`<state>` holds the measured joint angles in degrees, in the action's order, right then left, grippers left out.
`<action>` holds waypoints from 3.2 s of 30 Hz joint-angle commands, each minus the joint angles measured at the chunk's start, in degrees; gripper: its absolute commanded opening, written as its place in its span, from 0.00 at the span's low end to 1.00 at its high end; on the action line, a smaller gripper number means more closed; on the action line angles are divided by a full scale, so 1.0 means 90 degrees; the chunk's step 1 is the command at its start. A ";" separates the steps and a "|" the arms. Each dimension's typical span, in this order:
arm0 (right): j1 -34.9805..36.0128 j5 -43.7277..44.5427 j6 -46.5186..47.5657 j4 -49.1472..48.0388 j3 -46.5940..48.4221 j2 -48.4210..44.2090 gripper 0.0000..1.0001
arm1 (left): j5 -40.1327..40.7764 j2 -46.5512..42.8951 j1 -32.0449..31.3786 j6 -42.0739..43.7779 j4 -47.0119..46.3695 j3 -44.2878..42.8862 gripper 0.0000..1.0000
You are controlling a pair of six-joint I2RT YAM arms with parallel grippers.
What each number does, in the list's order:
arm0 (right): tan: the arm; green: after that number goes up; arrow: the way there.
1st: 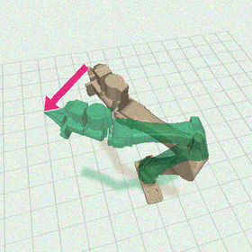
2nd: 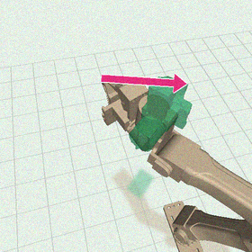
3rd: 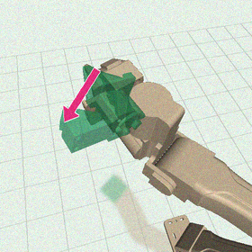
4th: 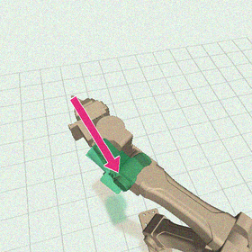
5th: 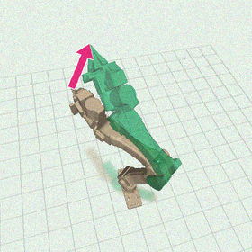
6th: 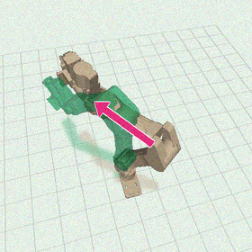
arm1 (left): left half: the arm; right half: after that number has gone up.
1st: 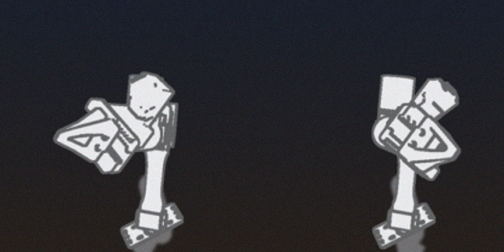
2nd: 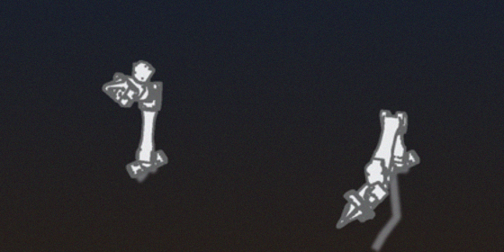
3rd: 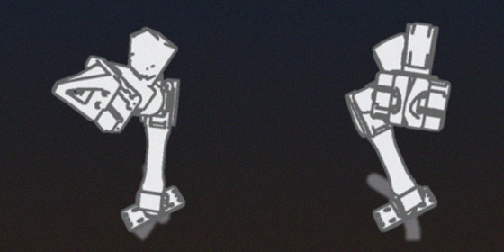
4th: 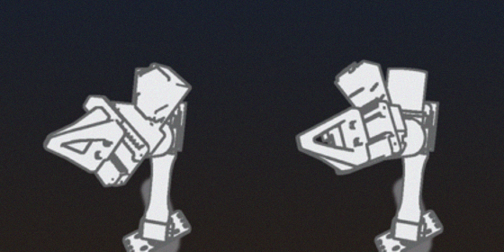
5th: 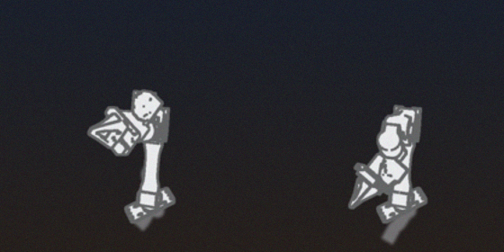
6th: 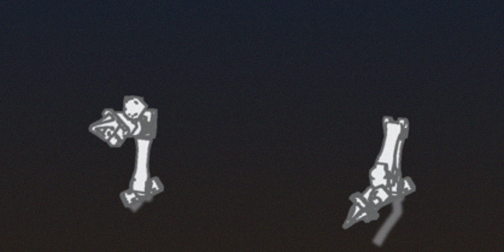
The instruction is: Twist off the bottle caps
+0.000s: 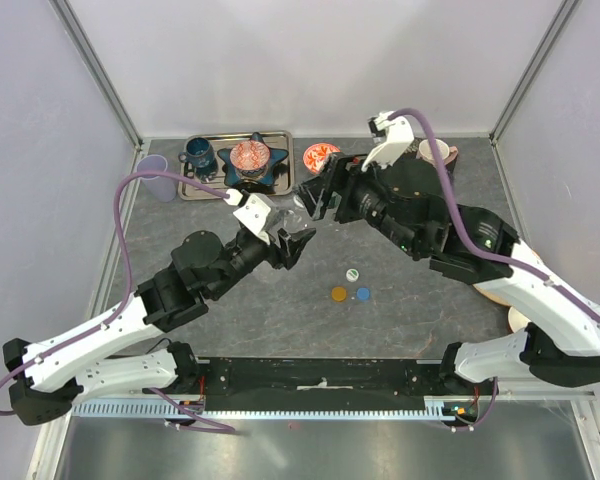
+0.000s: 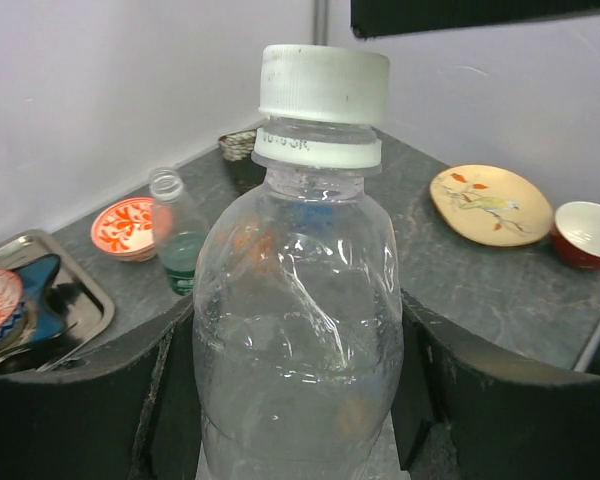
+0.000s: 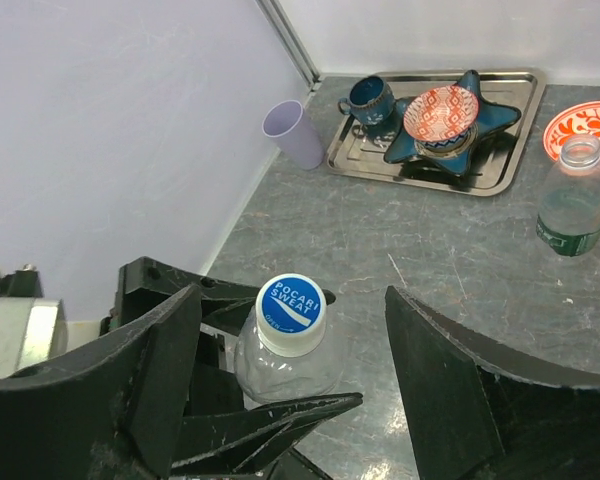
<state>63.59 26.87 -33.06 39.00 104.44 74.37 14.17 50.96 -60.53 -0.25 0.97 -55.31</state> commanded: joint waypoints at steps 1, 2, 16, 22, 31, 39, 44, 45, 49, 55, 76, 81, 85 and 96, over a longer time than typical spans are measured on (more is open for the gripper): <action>0.0024 0.0041 -0.0057 -0.0154 0.0251 0.0213 0.80 | 0.0827 -0.0018 -0.0120 0.0496 -0.0245 -0.0026 0.46; 0.0024 0.0012 -0.0048 -0.0144 0.0231 0.0262 0.80 | 0.0847 -0.0027 -0.0120 0.0506 -0.0245 -0.0026 0.46; 0.0024 0.0052 0.0070 -0.0457 -0.0120 0.0301 0.69 | 0.0866 -0.0164 -0.0159 0.0555 -0.0225 0.0061 0.46; 0.0034 0.0032 0.0050 -0.0476 -0.0160 0.0369 0.64 | 0.0876 -0.0193 -0.0169 0.0575 -0.0206 0.0052 0.46; 0.0024 -0.0086 0.0031 -0.0496 -0.0179 0.0457 0.57 | 0.0857 -0.0213 -0.0169 0.0594 -0.0206 0.0061 0.46; 0.0024 -0.0378 0.0031 -0.0574 -0.0296 0.0448 0.26 | 0.0847 -0.0242 -0.0179 0.0555 -0.0215 0.0052 0.45; 0.0024 -0.0856 0.0167 -0.0623 -0.0491 0.0292 0.00 | 0.0662 -0.0359 -0.0178 0.0516 -0.0284 0.0081 0.45; 0.0034 -0.0992 0.0399 -0.0642 -0.0511 0.0263 0.00 | 0.0565 -0.0379 -0.0178 0.0478 -0.0294 0.0081 0.45; 0.0024 -0.1803 0.1064 -0.0711 -0.0618 -0.0098 0.00 | -0.0884 -0.0535 -0.0110 0.0243 -0.0187 -0.0007 0.44; 0.0024 -0.3256 0.2254 -0.0711 -0.0726 -0.0859 0.00 | -0.5010 -0.0263 0.0582 -0.0810 0.0507 -0.0680 0.43; 0.0024 -0.7526 0.3106 -0.1092 -0.1478 -0.2286 0.00 | -0.9377 0.1300 0.1433 -0.3517 -0.2041 -0.0671 0.42; 0.0024 -0.6800 0.3019 -0.1324 -0.1497 -0.2432 0.00 | -0.9388 0.1398 0.1482 -0.3508 -0.2100 -0.0652 0.42; 0.0024 -0.4530 0.2648 -0.1833 -0.1575 -0.2686 0.00 | -0.9018 0.1301 0.1511 -0.3079 -0.1526 -0.0622 0.42; 0.0014 0.1438 0.1752 -0.0789 -0.3386 -0.2687 0.00 | -0.5573 -0.0582 0.1550 -0.1457 0.0565 0.0090 0.44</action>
<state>63.64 18.94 -10.72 25.47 84.73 48.03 -53.08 55.05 -46.94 -20.29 -0.51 -56.82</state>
